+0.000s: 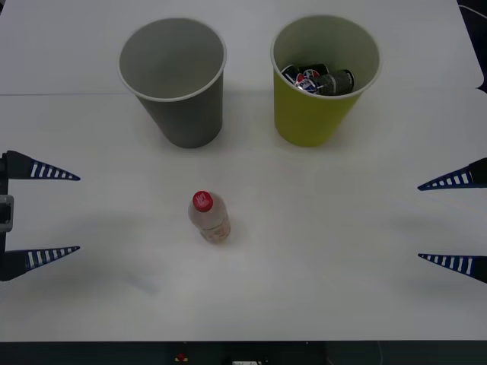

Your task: Put the can into the green bin and the plastic bottle into the gray bin

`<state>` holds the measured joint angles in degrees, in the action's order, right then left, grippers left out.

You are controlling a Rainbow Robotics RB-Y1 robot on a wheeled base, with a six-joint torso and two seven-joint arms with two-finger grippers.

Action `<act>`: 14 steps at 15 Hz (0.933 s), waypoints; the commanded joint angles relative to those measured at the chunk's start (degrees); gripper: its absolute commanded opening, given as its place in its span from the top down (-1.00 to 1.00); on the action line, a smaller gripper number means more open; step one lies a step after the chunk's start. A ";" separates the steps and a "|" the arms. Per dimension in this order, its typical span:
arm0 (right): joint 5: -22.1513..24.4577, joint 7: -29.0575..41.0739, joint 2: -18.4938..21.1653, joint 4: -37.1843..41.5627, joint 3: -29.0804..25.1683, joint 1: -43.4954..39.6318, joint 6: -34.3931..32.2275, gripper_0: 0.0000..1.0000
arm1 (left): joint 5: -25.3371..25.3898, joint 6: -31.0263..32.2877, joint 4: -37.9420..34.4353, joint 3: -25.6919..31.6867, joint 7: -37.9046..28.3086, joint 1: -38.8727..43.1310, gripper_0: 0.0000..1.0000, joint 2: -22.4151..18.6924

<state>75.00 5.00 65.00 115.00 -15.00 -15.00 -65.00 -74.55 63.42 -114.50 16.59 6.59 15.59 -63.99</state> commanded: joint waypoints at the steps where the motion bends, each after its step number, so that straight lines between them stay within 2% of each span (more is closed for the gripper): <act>1: 0.00 0.00 0.00 0.00 0.00 0.00 0.00 -1.00 | 2.83 -0.76 3.23 -4.02 0.00 -1.53 -1.00 0.00; 6: 0.00 0.00 0.00 0.00 0.00 0.00 0.00 -1.00 | 9.95 -0.76 12.37 -13.08 1.67 -7.77 -1.00 1.59; 11: 0.00 0.00 0.00 0.00 0.00 0.00 0.00 -1.00 | 12.49 -0.76 18.44 -16.07 6.07 -10.67 -1.00 6.25; 14: 0.00 0.00 0.00 0.00 0.00 0.00 0.00 -1.00 | 14.34 -1.02 20.63 -17.56 10.99 -11.46 -1.00 8.18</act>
<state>75.00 5.00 65.00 115.00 -15.00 -15.00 -65.00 -60.81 62.43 -94.64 -0.43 16.43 4.47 -56.27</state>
